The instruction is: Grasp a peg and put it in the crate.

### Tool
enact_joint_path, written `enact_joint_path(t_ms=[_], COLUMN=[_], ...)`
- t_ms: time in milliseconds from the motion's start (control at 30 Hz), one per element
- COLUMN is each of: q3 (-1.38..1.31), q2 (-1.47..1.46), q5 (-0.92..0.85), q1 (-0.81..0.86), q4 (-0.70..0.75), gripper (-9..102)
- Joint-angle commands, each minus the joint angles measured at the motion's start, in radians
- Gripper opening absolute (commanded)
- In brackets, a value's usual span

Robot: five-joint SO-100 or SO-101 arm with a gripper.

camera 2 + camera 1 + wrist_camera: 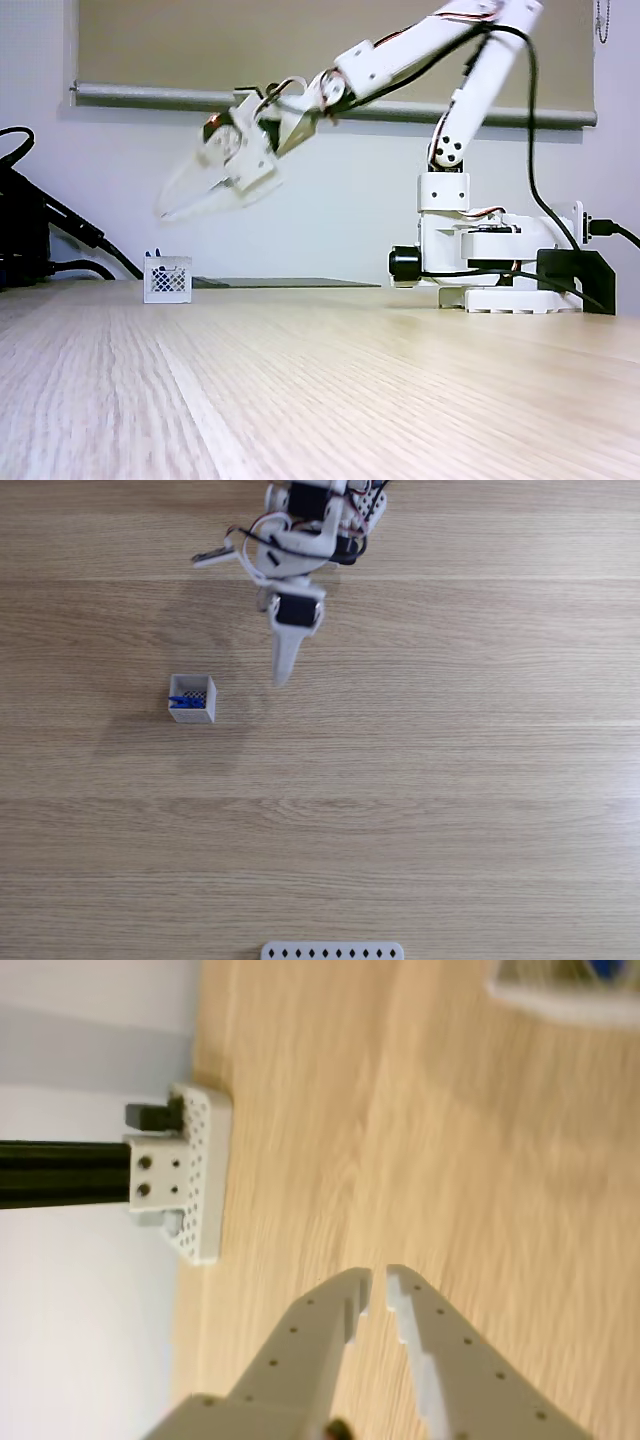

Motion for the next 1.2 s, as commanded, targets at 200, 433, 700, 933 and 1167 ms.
enact_joint_path(t_ms=[200,433,700,933,1167], q3=[-0.023,0.123,0.342,0.451,0.43], q2=[0.434,0.724,0.95,1.035,1.039], q5=[0.362,0.391,0.391,0.403,0.403], q1=[-0.167,-0.209,-0.212,-0.207,-0.207], q4=[0.489,0.595,0.601,0.62,0.698], gripper=[0,0,0,-1,-1])
